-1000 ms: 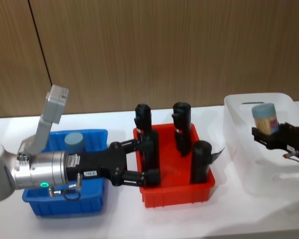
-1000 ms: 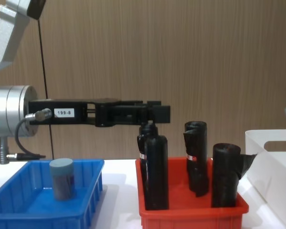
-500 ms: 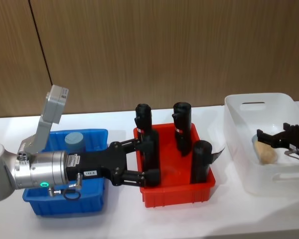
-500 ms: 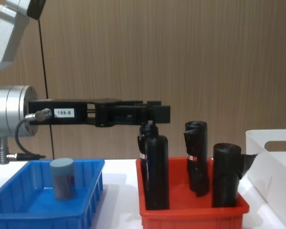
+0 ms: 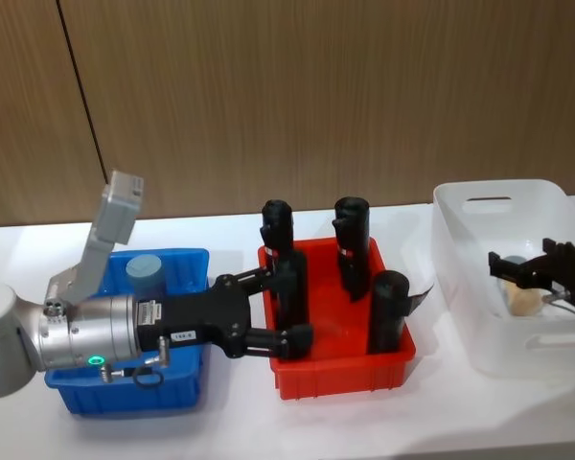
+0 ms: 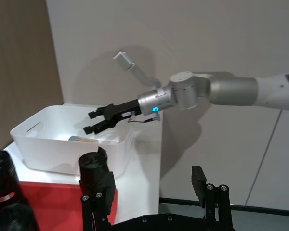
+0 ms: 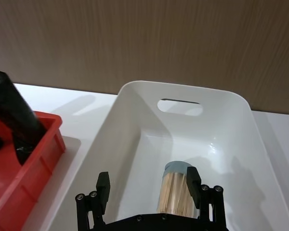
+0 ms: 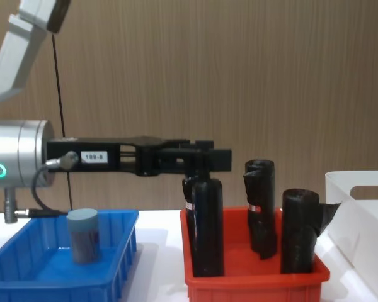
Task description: Pick the cotton swabs from the blue box and place them into the white box.
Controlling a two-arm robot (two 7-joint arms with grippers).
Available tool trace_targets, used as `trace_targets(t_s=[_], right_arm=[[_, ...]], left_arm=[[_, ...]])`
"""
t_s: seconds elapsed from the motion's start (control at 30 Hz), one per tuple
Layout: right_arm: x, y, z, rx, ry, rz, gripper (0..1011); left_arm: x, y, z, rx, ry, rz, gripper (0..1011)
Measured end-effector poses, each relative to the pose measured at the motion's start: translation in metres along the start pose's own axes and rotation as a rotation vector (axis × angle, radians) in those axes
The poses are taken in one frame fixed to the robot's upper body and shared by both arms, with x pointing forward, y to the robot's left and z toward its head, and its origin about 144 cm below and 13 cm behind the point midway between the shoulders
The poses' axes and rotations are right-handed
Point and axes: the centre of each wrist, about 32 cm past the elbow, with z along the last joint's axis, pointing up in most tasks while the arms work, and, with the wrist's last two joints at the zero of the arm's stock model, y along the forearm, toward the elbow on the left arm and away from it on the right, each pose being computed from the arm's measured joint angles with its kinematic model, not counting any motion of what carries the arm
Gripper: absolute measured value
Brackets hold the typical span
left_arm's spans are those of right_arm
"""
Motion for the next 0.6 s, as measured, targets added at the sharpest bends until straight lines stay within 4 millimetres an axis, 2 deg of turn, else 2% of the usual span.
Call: trace_targets(t_s=[0.6], right_arm=[[-0.048,-0.030,-0.019,0.118,-0.028,0.055,1002]], left_arm=[[-0.020,-0.014,-0.010,0.036,-0.045,0.184,1004]])
